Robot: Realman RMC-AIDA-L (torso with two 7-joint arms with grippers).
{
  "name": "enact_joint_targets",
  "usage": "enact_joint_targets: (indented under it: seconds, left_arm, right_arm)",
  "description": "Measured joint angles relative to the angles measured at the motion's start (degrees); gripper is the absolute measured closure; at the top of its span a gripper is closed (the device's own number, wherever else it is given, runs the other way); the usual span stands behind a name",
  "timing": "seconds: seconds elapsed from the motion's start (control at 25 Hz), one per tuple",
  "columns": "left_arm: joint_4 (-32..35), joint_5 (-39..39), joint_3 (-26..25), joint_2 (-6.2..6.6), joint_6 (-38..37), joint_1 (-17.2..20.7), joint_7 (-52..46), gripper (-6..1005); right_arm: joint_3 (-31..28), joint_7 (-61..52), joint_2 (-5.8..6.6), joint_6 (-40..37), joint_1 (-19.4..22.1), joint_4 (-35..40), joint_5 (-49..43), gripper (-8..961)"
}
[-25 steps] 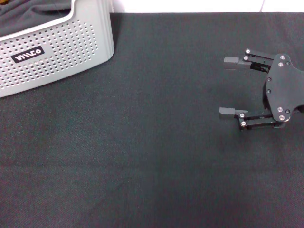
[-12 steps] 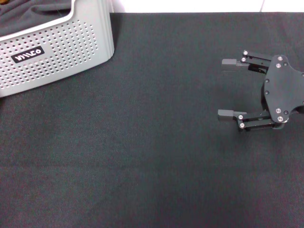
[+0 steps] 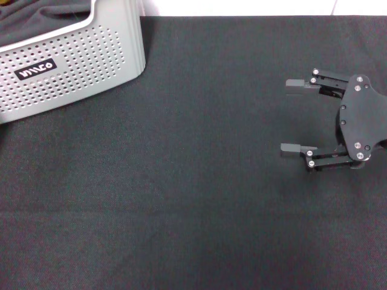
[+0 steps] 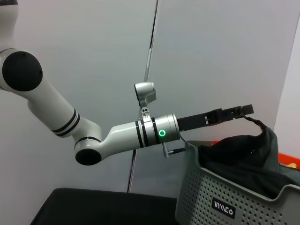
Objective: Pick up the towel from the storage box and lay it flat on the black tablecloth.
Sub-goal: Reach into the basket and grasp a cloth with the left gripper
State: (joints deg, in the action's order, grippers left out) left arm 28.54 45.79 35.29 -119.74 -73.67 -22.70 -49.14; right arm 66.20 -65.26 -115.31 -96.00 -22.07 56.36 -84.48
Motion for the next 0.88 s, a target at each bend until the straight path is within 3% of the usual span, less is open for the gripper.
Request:
enact_joint_targets:
  seconds: [0.88]
  left_arm:
    - [-1.4, -0.3, -0.4, 0.21, 2.7, -2.7, -1.5, 302]
  right_arm:
    - [0.0, 0.3, 0.00, -0.1, 0.4, 0.0, 0.4, 69]
